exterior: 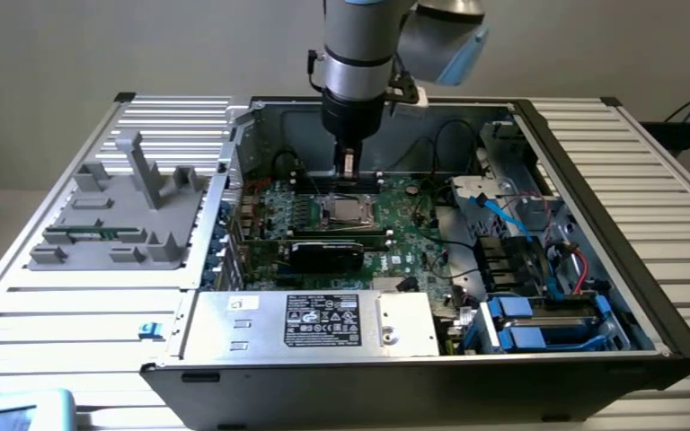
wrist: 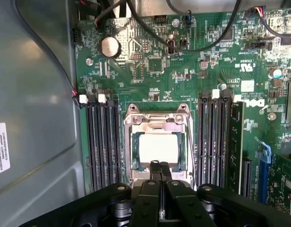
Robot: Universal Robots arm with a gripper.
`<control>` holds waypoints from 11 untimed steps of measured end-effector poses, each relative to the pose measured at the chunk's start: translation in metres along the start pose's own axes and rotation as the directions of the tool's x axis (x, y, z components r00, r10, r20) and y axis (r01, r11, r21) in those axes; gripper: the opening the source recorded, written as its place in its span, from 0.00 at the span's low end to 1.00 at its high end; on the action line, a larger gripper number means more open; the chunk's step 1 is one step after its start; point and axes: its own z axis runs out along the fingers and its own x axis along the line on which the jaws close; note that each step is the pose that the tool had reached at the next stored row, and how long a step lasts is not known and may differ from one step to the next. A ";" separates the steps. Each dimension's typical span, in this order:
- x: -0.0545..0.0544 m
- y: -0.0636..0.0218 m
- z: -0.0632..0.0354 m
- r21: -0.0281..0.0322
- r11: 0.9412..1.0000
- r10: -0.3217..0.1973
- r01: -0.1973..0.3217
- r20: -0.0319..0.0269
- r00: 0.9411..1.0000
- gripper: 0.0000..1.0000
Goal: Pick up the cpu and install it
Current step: 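Close the cpu cover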
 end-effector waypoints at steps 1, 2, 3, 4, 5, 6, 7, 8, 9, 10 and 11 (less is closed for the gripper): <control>0.000 -0.0025 0.0015 -0.003 1.000 0.000 0.000 0.000 1.000 0.11; 0.000 -0.0050 0.0032 -0.005 1.000 0.000 0.000 0.000 1.000 0.11; -0.001 -0.0076 0.0050 -0.007 1.000 -0.001 0.001 0.000 1.000 0.11; -0.001 -0.0100 0.0067 -0.009 1.000 -0.001 0.001 0.000 1.000 0.11; -0.001 -0.0124 0.0084 -0.011 1.000 -0.001 0.001 -0.001 1.000 0.11; -0.001 -0.0146 0.0102 -0.013 1.000 -0.001 0.001 -0.001 1.000 0.11; -0.002 -0.0168 0.0119 -0.015 1.000 -0.001 0.001 -0.001 1.000 0.11; -0.002 -0.0188 0.0136 -0.017 1.000 -0.001 0.001 -0.001 1.000 0.11; -0.002 -0.0205 0.0154 -0.019 1.000 -0.001 0.001 -0.001 1.000 0.11; -0.002 -0.0217 0.0172 -0.021 1.000 -0.002 0.002 -0.001 1.000 0.11; -0.002 -0.0220 0.0187 -0.024 1.000 -0.002 0.002 -0.001 1.000 0.11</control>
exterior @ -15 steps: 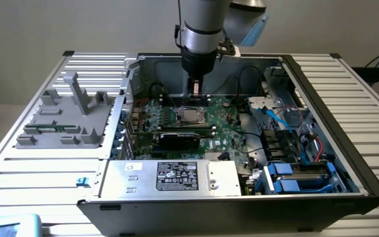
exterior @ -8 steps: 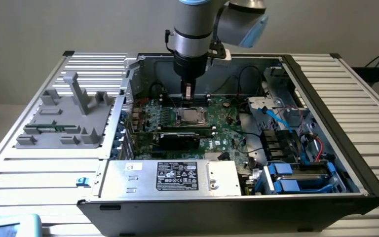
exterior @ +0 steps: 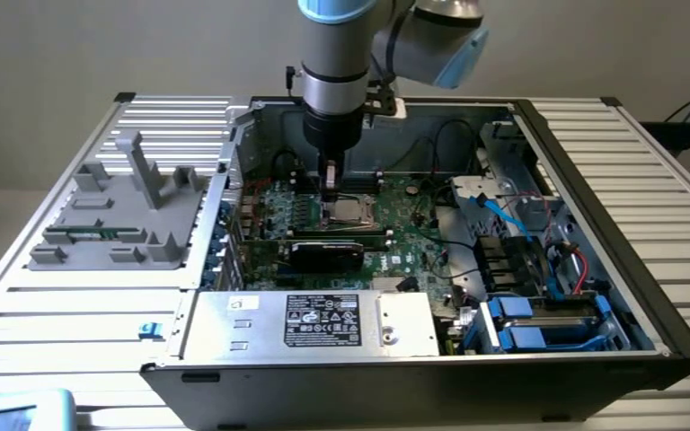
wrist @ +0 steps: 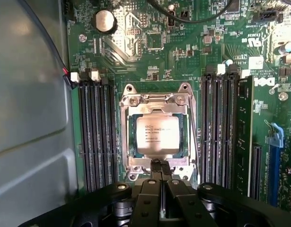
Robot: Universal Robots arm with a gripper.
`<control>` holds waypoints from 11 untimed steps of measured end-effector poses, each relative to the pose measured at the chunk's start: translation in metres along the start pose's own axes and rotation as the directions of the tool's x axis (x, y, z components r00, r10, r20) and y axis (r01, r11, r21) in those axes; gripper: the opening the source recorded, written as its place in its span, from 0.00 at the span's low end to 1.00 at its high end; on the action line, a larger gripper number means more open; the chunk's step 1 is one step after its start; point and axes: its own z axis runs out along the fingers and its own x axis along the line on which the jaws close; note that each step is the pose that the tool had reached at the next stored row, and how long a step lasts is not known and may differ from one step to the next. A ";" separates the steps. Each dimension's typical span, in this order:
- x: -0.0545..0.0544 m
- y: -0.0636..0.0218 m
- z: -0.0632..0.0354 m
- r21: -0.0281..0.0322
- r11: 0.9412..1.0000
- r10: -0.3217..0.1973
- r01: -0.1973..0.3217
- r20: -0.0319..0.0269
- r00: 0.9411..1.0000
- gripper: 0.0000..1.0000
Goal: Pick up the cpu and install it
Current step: 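Close the cpu cover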
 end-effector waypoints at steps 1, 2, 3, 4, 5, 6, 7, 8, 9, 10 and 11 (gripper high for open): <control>0.000 -0.0003 0.0015 -0.002 1.000 0.000 0.000 0.000 1.000 0.11; 0.000 -0.0005 0.0030 -0.005 1.000 0.000 0.000 0.000 1.000 0.11; 0.000 -0.0009 0.0046 -0.007 1.000 0.000 0.000 0.000 1.000 0.11; -0.001 -0.0016 0.0063 -0.008 1.000 0.000 0.000 0.000 1.000 0.11; -0.001 -0.0026 0.0080 -0.010 1.000 0.001 -0.001 -0.001 1.000 0.11; -0.001 -0.0036 0.0097 -0.012 1.000 0.001 -0.001 -0.001 1.000 0.11; -0.001 -0.0044 0.0113 -0.014 1.000 0.001 -0.001 -0.001 1.000 0.11; -0.001 -0.0048 0.0129 -0.016 1.000 0.001 -0.001 -0.001 1.000 0.11; -0.001 -0.0051 0.0142 -0.017 1.000 0.001 -0.001 -0.001 1.000 0.11; -0.001 -0.0057 0.0155 -0.019 1.000 0.002 -0.002 -0.001 1.000 0.11; -0.002 -0.0063 0.0168 -0.022 1.000 0.002 -0.002 -0.001 1.000 0.11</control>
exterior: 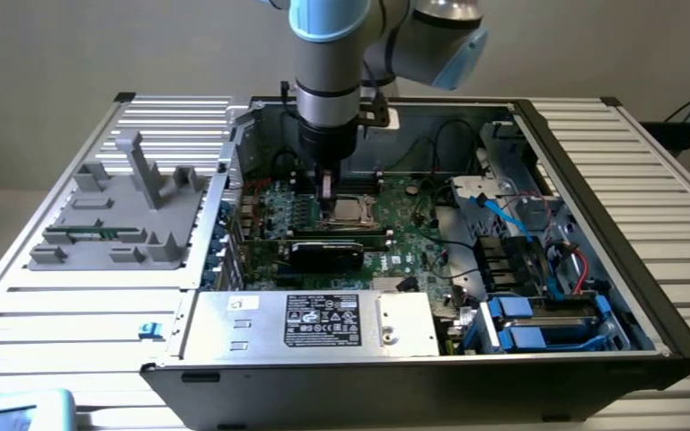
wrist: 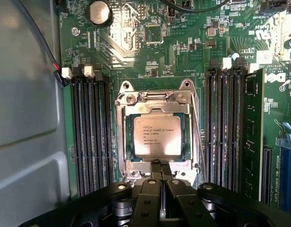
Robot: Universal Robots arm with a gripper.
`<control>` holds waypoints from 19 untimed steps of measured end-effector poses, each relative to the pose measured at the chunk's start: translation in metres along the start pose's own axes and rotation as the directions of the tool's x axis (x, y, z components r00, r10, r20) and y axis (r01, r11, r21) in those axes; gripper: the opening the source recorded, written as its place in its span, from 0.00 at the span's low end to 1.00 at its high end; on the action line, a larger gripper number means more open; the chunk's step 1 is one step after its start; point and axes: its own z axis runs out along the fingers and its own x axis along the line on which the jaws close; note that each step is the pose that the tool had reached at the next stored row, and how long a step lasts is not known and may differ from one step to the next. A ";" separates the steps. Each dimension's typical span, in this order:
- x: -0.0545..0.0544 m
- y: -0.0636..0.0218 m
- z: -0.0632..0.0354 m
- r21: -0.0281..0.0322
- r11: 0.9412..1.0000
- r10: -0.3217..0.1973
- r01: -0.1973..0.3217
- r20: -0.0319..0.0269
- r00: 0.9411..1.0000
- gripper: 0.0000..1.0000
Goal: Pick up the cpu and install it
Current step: 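Close the cpu cover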
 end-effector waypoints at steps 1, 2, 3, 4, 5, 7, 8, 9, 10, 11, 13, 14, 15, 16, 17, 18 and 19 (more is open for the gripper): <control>0.000 -0.0008 0.0012 -0.003 1.000 0.000 0.000 0.000 1.000 0.11; 0.000 -0.0013 0.0021 -0.004 1.000 0.000 0.000 0.000 1.000 0.11; 0.000 -0.0018 0.0028 -0.006 1.000 0.000 0.000 0.000 1.000 0.11; 0.000 -0.0023 0.0036 -0.008 1.000 0.000 0.000 0.000 1.000 0.11; -0.001 -0.0029 0.0044 -0.010 1.000 0.000 0.000 0.000 1.000 0.11; -0.001 -0.0045 0.0052 -0.013 1.000 0.000 0.000 -0.001 1.000 0.11; -0.001 -0.0053 0.0055 -0.014 1.000 0.000 0.000 -0.001 1.000 0.11; -0.001 -0.0059 0.0056 -0.015 1.000 0.000 0.000 -0.001 1.000 0.11; -0.001 -0.0064 0.0059 -0.015 1.000 0.000 0.000 -0.001 1.000 0.11; -0.001 -0.0070 0.0061 -0.016 1.000 0.000 0.000 -0.001 1.000 0.11; -0.001 -0.0079 0.0063 -0.017 1.000 0.000 0.000 -0.001 1.000 0.11; -0.001 -0.0083 0.0064 -0.017 1.000 0.000 0.000 -0.001 1.000 0.11; -0.001 -0.0088 0.0064 -0.018 1.000 0.000 0.000 -0.001 1.000 0.11; -0.001 -0.0096 0.0064 -0.018 1.000 0.000 0.000 -0.001 1.000 0.11; -0.001 -0.0107 0.0065 -0.019 1.000 0.000 0.000 -0.001 1.000 0.11; -0.001 -0.0119 0.0065 -0.019 1.000 0.000 0.000 -0.001 1.000 0.11; -0.001 -0.0134 0.0063 -0.019 1.000 0.000 0.000 -0.001 1.000 0.11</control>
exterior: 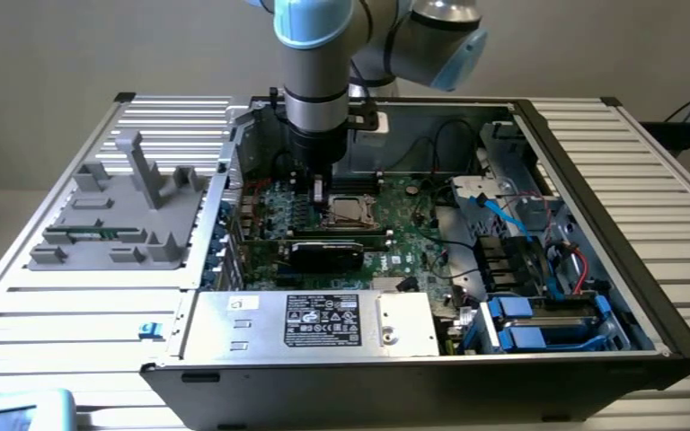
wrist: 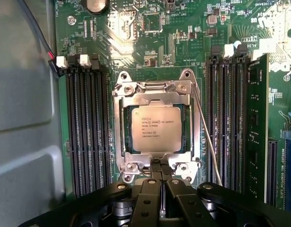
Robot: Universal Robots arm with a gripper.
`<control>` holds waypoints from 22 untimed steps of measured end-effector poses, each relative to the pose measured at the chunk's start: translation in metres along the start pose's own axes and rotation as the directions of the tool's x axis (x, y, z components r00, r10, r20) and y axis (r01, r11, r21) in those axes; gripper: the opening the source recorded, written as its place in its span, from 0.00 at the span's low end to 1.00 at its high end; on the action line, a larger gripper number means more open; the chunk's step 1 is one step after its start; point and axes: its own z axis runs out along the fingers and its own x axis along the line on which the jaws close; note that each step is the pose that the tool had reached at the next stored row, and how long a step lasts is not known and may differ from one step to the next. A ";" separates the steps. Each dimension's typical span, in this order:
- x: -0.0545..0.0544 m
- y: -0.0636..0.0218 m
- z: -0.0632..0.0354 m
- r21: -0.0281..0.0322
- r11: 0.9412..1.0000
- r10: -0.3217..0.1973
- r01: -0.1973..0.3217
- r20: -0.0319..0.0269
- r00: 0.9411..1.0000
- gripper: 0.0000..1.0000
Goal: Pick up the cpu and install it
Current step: 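Close the cpu cover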
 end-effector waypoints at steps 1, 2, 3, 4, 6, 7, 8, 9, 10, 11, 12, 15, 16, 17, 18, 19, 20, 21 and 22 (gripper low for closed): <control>0.000 -0.0015 -0.0005 0.000 1.000 0.000 0.000 0.000 1.000 0.11; 0.000 -0.0033 -0.0013 -0.001 1.000 0.000 0.000 0.000 1.000 0.11; 0.000 -0.0051 -0.0026 -0.002 1.000 0.000 0.000 0.000 1.000 0.11; 0.000 -0.0068 -0.0047 -0.003 1.000 0.000 0.000 0.000 1.000 0.11; 0.000 -0.0101 -0.0102 -0.005 1.000 0.000 0.000 0.000 1.000 0.11; 0.001 -0.0116 -0.0132 -0.006 1.000 -0.001 0.001 0.000 1.000 0.11; 0.001 -0.0132 -0.0164 -0.007 1.000 -0.001 0.001 0.000 1.000 0.11; 0.001 -0.0147 -0.0196 -0.008 1.000 -0.001 0.001 0.000 1.000 0.11; 0.001 -0.0160 -0.0231 -0.008 1.000 -0.001 0.001 0.000 1.000 0.11; 0.001 -0.0169 -0.0269 -0.009 1.000 -0.001 0.001 0.000 1.000 0.11; 0.002 -0.0174 -0.0303 -0.010 1.000 -0.001 0.001 0.000 1.000 0.11; 0.002 -0.0184 -0.0401 -0.013 1.000 -0.001 0.001 -0.001 1.000 0.11; 0.003 -0.0186 -0.0432 -0.015 1.000 -0.001 0.001 -0.001 1.000 0.11; 0.003 -0.0189 -0.0469 -0.015 1.000 -0.001 0.001 -0.001 1.000 0.11; 0.003 -0.0192 -0.0515 -0.016 1.000 -0.001 0.001 -0.001 1.000 0.11; 0.004 -0.0194 -0.0558 -0.016 1.000 -0.001 0.001 -0.001 1.000 0.11; 0.004 -0.0197 -0.0605 -0.016 1.000 -0.001 0.001 -0.001 1.000 0.11; 0.004 -0.0200 -0.0650 -0.016 1.000 -0.001 0.001 -0.001 1.000 0.11; 0.005 -0.0204 -0.0695 -0.016 1.000 -0.001 0.001 -0.001 1.000 0.11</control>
